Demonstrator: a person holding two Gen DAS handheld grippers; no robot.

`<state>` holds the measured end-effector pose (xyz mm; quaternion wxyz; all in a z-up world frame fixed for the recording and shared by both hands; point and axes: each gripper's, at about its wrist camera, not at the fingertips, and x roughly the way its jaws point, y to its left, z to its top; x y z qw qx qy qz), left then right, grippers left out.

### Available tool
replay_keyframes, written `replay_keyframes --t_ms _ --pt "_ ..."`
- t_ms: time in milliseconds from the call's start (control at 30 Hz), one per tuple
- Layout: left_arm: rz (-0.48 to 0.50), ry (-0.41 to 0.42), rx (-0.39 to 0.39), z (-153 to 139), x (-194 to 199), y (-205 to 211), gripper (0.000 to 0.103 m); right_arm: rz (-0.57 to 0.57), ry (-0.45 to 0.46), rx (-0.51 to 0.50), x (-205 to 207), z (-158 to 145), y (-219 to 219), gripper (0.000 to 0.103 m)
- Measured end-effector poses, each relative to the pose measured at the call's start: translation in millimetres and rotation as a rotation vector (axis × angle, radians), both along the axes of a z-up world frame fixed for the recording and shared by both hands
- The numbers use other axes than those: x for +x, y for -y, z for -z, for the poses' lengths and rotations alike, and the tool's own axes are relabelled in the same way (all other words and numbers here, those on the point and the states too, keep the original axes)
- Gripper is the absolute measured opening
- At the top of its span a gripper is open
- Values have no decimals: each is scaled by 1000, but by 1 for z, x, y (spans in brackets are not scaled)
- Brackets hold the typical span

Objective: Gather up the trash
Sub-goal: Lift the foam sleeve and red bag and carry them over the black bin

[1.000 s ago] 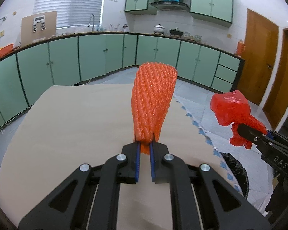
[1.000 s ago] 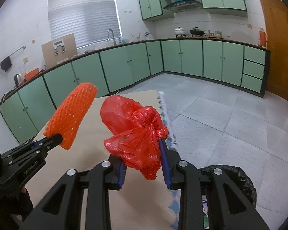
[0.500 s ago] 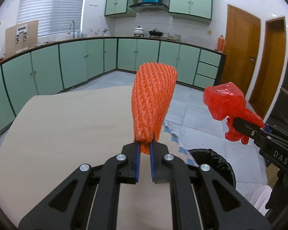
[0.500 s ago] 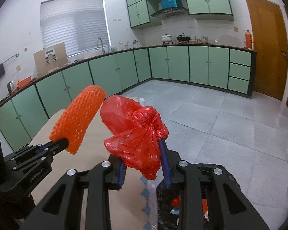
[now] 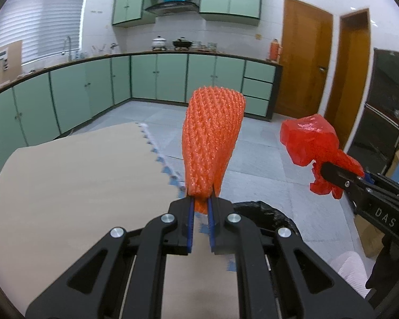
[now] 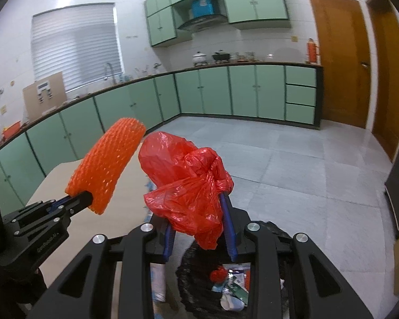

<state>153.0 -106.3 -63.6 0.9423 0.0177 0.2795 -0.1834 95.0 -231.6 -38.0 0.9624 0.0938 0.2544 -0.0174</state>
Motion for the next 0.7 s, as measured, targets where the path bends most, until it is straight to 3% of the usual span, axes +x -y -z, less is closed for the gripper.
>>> replay_keyframes --t_ms 400,700 --pt "120 -88 60 40 7 81 7 127 -70 19 -7 37 53 31" --pt "135 -152 113 67 21 114 8 173 -126 54 0 64 69 31"
